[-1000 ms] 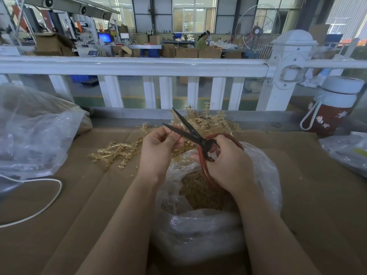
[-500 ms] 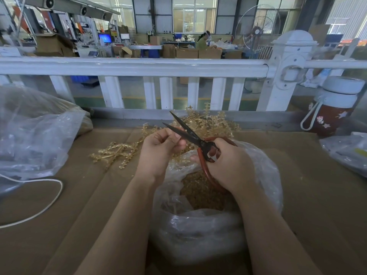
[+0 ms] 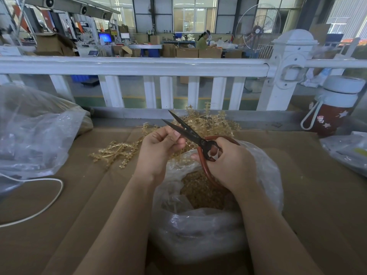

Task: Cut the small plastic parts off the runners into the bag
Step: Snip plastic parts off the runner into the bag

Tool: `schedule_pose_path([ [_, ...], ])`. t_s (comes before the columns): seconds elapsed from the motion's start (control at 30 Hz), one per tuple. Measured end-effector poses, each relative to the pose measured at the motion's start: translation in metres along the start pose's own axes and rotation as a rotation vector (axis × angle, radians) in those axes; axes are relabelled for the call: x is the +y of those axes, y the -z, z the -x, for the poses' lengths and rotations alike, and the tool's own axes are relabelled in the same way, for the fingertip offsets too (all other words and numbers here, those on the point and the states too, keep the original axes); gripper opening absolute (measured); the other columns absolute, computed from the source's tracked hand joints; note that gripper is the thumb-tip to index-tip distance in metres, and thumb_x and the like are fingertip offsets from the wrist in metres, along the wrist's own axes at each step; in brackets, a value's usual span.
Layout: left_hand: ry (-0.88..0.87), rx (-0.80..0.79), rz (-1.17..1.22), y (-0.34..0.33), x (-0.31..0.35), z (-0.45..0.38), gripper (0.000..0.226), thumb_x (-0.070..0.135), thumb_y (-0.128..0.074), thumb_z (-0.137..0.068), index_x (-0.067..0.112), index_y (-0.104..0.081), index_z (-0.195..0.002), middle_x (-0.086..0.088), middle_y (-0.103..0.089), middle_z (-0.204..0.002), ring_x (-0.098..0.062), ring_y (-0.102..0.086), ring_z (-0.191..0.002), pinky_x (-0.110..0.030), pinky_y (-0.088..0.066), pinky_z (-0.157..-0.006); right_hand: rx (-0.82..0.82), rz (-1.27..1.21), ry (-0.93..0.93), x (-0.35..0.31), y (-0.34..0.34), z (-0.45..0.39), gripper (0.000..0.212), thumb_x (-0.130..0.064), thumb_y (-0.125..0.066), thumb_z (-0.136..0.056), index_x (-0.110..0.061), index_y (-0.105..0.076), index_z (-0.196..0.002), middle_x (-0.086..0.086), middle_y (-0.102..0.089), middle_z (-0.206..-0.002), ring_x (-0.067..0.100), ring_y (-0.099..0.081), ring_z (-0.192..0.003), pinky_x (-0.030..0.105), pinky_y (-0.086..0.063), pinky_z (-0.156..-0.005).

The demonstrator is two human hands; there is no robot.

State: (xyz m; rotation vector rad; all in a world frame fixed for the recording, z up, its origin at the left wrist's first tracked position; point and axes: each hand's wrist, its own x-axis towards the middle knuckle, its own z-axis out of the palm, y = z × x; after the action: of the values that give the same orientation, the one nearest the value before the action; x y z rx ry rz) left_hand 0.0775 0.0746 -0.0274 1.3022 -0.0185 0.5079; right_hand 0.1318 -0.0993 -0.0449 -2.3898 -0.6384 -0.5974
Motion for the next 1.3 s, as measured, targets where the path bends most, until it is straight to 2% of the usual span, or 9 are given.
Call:
schedule_pose_path([
  [0.2, -0.024, 0.036, 0.017, -0.0023, -0.0001, -0.0005, 0.006, 0.004, -0.061, -0.092, 0.001, -0.059, -0.087, -0.003, -0.065, -0.070, -0.014, -0.063, -0.068, -0.024, -0.056, -0.073, -0.020, 0.027, -0.015, 0.0020, -0.0011, -0.0003, 0.049, -0.075, -0.062, -0.082, -0.027, -0.067, -0.090, -0.012, -0.067, -0.076, 0.008, -0.061, -0.072, 0.024, -0.052, -0.065],
  [0.3, -0.053, 0.060, 0.001, -0.0024, 0.0002, -0.0003, 0.008, 0.000, -0.060, -0.092, -0.004, -0.059, -0.100, -0.005, -0.067, -0.074, -0.016, -0.065, -0.069, -0.028, -0.058, -0.075, -0.013, 0.051, -0.017, 0.0025, -0.0009, -0.0006, 0.051, -0.078, -0.060, -0.081, -0.029, -0.066, -0.091, -0.013, -0.066, -0.076, 0.006, -0.059, -0.071, 0.021, -0.049, -0.061],
  [0.4, -0.054, 0.052, -0.057, -0.0031, 0.0017, 0.0016, 0.006, 0.000, -0.057, -0.095, -0.001, -0.063, -0.094, -0.006, -0.071, -0.081, -0.016, -0.067, -0.073, -0.031, -0.057, -0.078, 0.002, 0.044, 0.005, 0.0024, 0.0002, -0.0003, 0.054, -0.081, -0.056, -0.078, -0.030, -0.065, -0.090, -0.015, -0.066, -0.077, 0.004, -0.058, -0.069, 0.020, -0.049, -0.060],
  [0.5, -0.044, 0.048, -0.077, -0.0040, 0.0028, 0.0025, 0.015, -0.002, -0.056, -0.096, 0.006, -0.067, -0.089, -0.005, -0.072, -0.081, -0.017, -0.068, -0.075, -0.032, -0.057, -0.080, 0.006, 0.036, 0.022, 0.0018, 0.0008, -0.0004, 0.052, -0.080, -0.059, -0.077, -0.031, -0.065, -0.093, -0.019, -0.065, -0.080, 0.002, -0.056, -0.070, 0.018, -0.047, -0.060],
  [0.67, -0.026, 0.046, -0.078, -0.0036, 0.0025, 0.0017, 0.018, -0.004, -0.055, -0.095, 0.006, -0.068, -0.089, -0.006, -0.071, -0.083, -0.016, -0.066, -0.076, -0.030, -0.055, -0.079, 0.036, 0.011, 0.048, 0.0004, 0.0019, 0.0010, 0.063, -0.088, -0.048, -0.072, -0.031, -0.065, -0.091, -0.018, -0.064, -0.079, 0.002, -0.054, -0.069, 0.014, -0.041, -0.058],
  [0.83, -0.021, 0.006, -0.056, -0.0023, 0.0035, 0.0026, 0.020, -0.002, -0.056, -0.095, 0.010, -0.071, -0.088, -0.005, -0.071, -0.084, -0.016, -0.064, -0.077, -0.028, -0.055, -0.080, 0.044, -0.004, 0.053, -0.0005, 0.0030, 0.0019, 0.059, -0.085, -0.052, -0.074, -0.030, -0.067, -0.090, -0.017, -0.066, -0.078, 0.002, -0.056, -0.068, 0.006, -0.035, -0.058],
  [1.03, -0.022, -0.009, -0.021, -0.0026, 0.0044, 0.0034, 0.018, -0.002, -0.055, -0.095, 0.008, -0.069, -0.087, -0.003, -0.068, -0.078, -0.015, -0.062, -0.073, -0.026, -0.055, -0.078, -0.005, -0.016, 0.038, 0.0011, 0.0027, 0.0015, 0.054, -0.082, -0.058, -0.076, -0.031, -0.066, -0.092, -0.017, -0.066, -0.080, 0.001, -0.059, -0.073, 0.005, -0.037, -0.061],
  [1.13, -0.020, -0.015, 0.000, -0.0036, 0.0047, 0.0032, 0.014, -0.001, -0.056, -0.094, 0.005, -0.067, -0.089, -0.004, -0.067, -0.080, -0.014, -0.061, -0.072, -0.025, -0.055, -0.077, -0.009, -0.030, 0.033, 0.0006, 0.0025, 0.0015, 0.058, -0.084, -0.055, -0.074, -0.030, -0.067, -0.092, -0.017, -0.066, -0.079, 0.001, -0.057, -0.072, 0.005, -0.037, -0.061],
  [1.3, -0.027, 0.004, -0.011, -0.0043, 0.0037, 0.0029, 0.012, -0.004, -0.053, -0.095, 0.003, -0.062, -0.091, -0.009, -0.064, -0.082, -0.016, -0.062, -0.072, -0.030, -0.056, -0.079, -0.022, -0.024, 0.030, 0.0005, 0.0019, 0.0018, 0.050, -0.078, -0.061, -0.078, -0.030, -0.067, -0.092, -0.016, -0.066, -0.079, 0.001, -0.057, -0.072, 0.003, -0.033, -0.060],
])
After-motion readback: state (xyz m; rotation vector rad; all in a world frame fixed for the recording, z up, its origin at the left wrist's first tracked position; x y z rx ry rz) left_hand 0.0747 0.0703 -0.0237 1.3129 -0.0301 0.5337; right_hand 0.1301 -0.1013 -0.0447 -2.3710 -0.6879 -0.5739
